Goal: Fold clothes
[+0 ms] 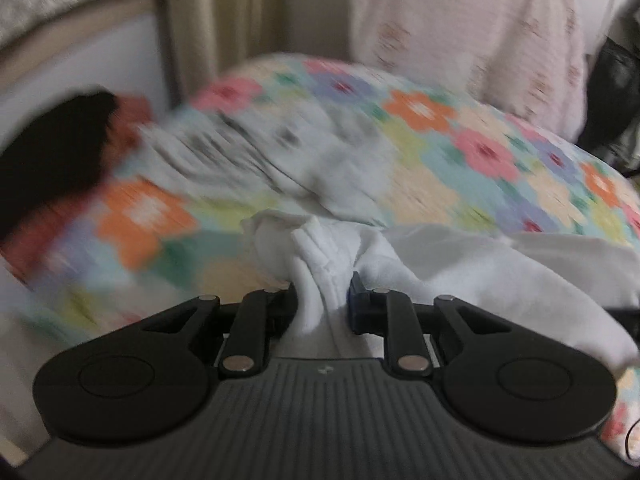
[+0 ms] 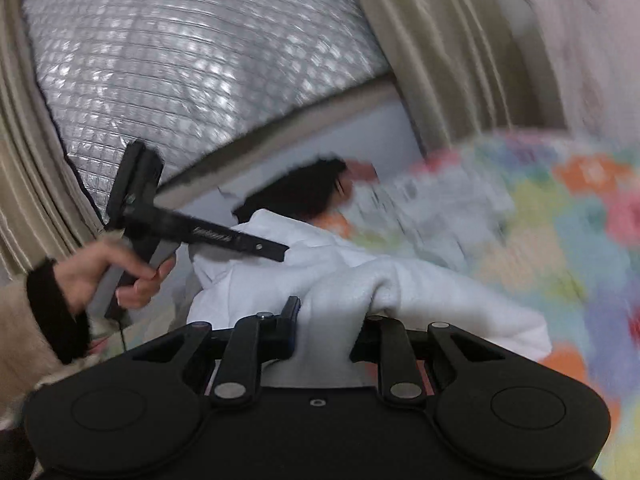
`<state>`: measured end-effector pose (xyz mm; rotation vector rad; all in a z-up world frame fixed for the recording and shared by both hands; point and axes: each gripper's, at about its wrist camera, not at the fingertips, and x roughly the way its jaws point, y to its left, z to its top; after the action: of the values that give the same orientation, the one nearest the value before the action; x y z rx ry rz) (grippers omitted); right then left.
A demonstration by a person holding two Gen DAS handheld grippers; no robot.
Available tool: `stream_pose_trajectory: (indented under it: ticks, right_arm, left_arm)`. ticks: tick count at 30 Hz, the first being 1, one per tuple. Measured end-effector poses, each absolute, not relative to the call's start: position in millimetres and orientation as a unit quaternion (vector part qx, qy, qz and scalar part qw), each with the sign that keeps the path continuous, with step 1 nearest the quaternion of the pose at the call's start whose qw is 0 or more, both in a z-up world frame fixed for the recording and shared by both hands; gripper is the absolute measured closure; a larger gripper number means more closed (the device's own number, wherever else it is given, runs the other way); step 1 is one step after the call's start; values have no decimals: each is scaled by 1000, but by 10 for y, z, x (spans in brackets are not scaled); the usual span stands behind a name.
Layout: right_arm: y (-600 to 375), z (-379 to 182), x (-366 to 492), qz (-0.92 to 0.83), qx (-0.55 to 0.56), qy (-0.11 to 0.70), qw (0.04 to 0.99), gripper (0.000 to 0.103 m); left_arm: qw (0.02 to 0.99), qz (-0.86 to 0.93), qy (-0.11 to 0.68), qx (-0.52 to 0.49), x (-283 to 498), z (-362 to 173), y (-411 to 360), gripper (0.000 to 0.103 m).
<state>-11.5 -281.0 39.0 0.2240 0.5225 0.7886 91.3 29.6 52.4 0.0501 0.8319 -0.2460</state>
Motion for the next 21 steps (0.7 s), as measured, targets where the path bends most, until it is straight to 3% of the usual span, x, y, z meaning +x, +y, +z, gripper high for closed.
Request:
stream_pose_trajectory:
  ticks: [6, 13, 19, 21]
  right_arm:
    - [-1812, 455, 375, 369, 138, 221, 892, 79]
    - [-700, -427, 802, 338, 164, 271, 886, 79]
    - [-354, -412, 435, 338, 76, 149, 926, 79]
    - [-365, -419, 453, 338, 92, 151, 924, 78]
  left_arm:
    - [915, -51, 398, 40, 1422, 690, 1203, 84]
    - [886, 0, 463, 13, 1920, -292, 2172, 84]
    - [927, -44, 371, 29, 1789, -93, 2279, 83]
    - [917, -12, 396, 45, 1886, -113, 2292, 66]
